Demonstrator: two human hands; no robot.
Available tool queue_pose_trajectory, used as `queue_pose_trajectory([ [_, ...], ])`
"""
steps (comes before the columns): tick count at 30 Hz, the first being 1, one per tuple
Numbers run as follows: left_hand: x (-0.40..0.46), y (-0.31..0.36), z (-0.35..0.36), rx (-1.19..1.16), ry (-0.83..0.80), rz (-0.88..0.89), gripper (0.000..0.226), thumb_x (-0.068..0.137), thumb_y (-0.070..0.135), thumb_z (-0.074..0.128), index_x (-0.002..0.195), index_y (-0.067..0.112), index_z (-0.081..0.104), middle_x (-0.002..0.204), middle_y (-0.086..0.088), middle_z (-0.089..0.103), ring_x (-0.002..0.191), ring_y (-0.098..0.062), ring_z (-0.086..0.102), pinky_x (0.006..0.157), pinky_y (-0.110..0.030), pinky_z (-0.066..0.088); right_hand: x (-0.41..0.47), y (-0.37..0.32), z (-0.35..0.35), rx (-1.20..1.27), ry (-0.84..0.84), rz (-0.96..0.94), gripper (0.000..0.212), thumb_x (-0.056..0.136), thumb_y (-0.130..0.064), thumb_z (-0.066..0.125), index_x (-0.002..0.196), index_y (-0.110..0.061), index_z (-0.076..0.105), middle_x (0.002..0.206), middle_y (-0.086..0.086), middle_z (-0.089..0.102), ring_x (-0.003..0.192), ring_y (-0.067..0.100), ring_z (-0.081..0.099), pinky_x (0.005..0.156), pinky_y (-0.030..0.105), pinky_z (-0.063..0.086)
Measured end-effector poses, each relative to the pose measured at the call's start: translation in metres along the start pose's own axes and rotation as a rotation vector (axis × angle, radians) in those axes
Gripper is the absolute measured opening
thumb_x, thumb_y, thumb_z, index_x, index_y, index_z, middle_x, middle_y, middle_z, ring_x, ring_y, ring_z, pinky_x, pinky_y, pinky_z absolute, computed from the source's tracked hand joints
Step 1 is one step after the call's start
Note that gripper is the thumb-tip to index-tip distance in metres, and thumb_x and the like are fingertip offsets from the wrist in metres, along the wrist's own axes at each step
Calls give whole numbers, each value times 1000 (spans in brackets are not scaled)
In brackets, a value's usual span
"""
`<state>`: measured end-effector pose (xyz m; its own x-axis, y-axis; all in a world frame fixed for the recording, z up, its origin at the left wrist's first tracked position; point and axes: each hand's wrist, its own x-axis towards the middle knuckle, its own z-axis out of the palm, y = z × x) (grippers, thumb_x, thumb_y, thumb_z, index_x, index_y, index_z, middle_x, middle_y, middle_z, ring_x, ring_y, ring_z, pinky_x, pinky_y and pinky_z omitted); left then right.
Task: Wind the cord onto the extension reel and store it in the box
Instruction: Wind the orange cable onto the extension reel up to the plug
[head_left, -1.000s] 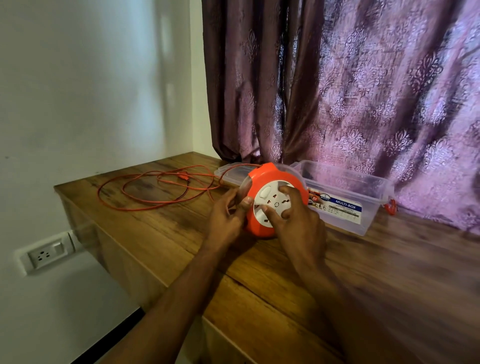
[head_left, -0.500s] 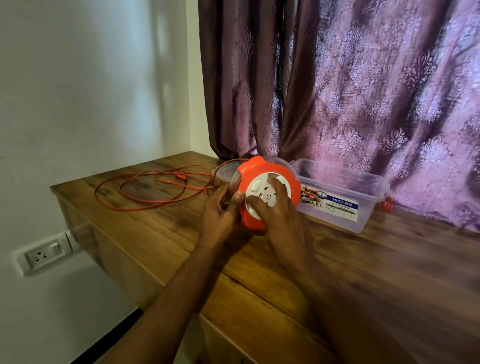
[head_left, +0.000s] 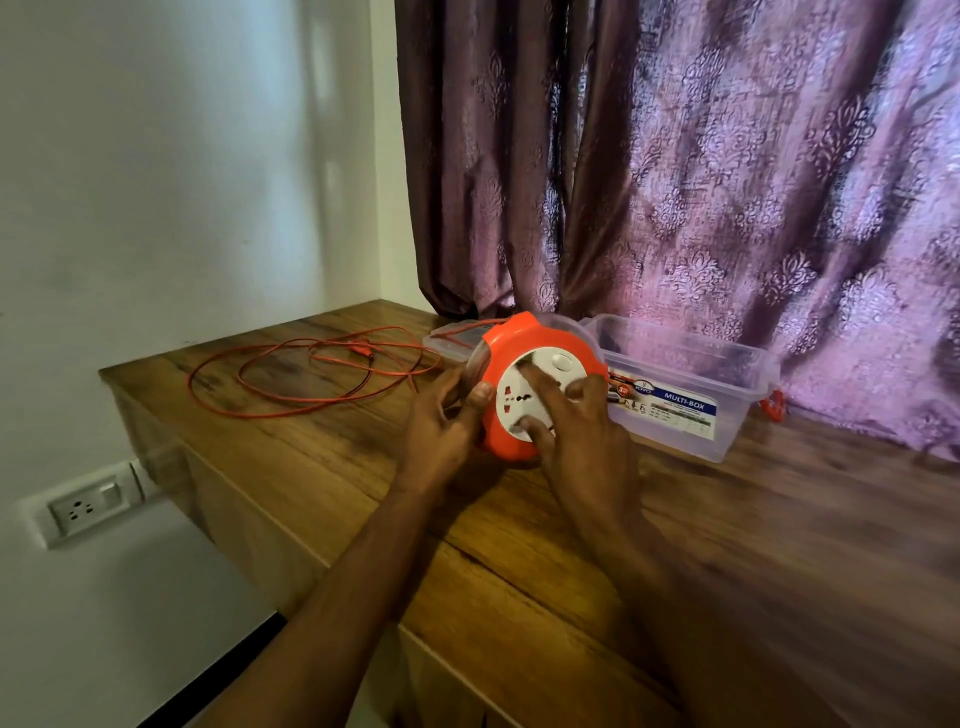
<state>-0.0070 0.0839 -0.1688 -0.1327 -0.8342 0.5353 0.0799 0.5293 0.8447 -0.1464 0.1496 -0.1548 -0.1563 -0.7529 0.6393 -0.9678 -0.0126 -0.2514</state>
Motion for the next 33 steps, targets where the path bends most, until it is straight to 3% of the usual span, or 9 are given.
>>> queue_pose_trajectory([
  [4, 0, 1, 1, -8, -16, 2, 30, 97, 24, 58, 124, 12, 63, 109, -3, 72, 86, -10, 66, 59, -11, 48, 2, 0, 3, 162, 73, 155, 60, 85, -63, 52, 139, -44, 34, 129, 3, 56, 103, 30, 61, 80, 41, 52],
  [8, 0, -1, 2, -8, -6, -10, 32, 97, 25, 56, 126, 11, 62, 114, -7, 71, 89, -13, 68, 59, -11, 49, -1, -2, 5, 195, 141, 170, 56, 87, -63, 47, 136, -37, 34, 108, 4, 68, 93, 31, 65, 73, 41, 53],
  [13, 0, 7, 0, -78, 97, -29, 16, 98, 21, 57, 104, 34, 65, 99, 11, 72, 92, -5, 70, 77, -31, 59, -3, -4, 2, 44, 187, -70, 48, 91, -27, 56, 135, -31, 37, 129, 7, 46, 97, 31, 61, 60, 40, 53],
  [16, 0, 9, -3, -84, 107, -30, 21, 98, 21, 57, 101, 40, 63, 98, 16, 72, 99, -8, 70, 87, -42, 58, -3, -6, 1, -12, 121, -179, 70, 78, -2, 64, 135, -34, 39, 144, 12, 34, 112, 37, 55, 60, 41, 55],
  [18, -2, 12, -2, -66, 69, -16, 25, 98, 19, 55, 103, 44, 60, 94, 24, 72, 94, 4, 68, 81, -33, 60, -4, -10, 1, -25, 48, -209, 73, 78, 0, 63, 134, -37, 38, 152, 11, 24, 120, 39, 50, 65, 43, 55],
  [20, -3, 13, 0, -44, 41, -5, 22, 98, 19, 55, 108, 38, 60, 100, 18, 72, 92, 8, 67, 74, -22, 58, -5, -12, -2, -37, -3, -206, 67, 82, -4, 61, 133, -39, 38, 155, 9, 16, 124, 39, 46, 70, 43, 55],
  [23, -1, 10, -1, -35, 42, 5, 18, 97, 21, 57, 114, 26, 62, 111, -1, 71, 98, -5, 69, 75, -24, 57, -4, -10, -4, -59, -41, -184, 61, 86, -8, 59, 134, -40, 39, 157, 8, 11, 128, 38, 42, 76, 44, 54],
  [29, 0, 6, -1, -32, 40, -21, 30, 97, 25, 57, 124, 13, 61, 116, -8, 70, 103, -18, 69, 71, -21, 56, -4, -5, -3, -107, -70, -163, 70, 88, -6, 57, 139, -46, 30, 156, 9, 11, 131, 37, 40, 80, 47, 55],
  [33, 0, 7, 1, -55, 30, -31, 27, 97, 21, 57, 122, 12, 62, 111, -9, 71, 92, -17, 68, 60, -12, 51, -4, -1, 1, -64, -13, -88, 63, 95, -26, 53, 140, -52, 18, 143, 10, 27, 109, 37, 57, 74, 47, 57],
])
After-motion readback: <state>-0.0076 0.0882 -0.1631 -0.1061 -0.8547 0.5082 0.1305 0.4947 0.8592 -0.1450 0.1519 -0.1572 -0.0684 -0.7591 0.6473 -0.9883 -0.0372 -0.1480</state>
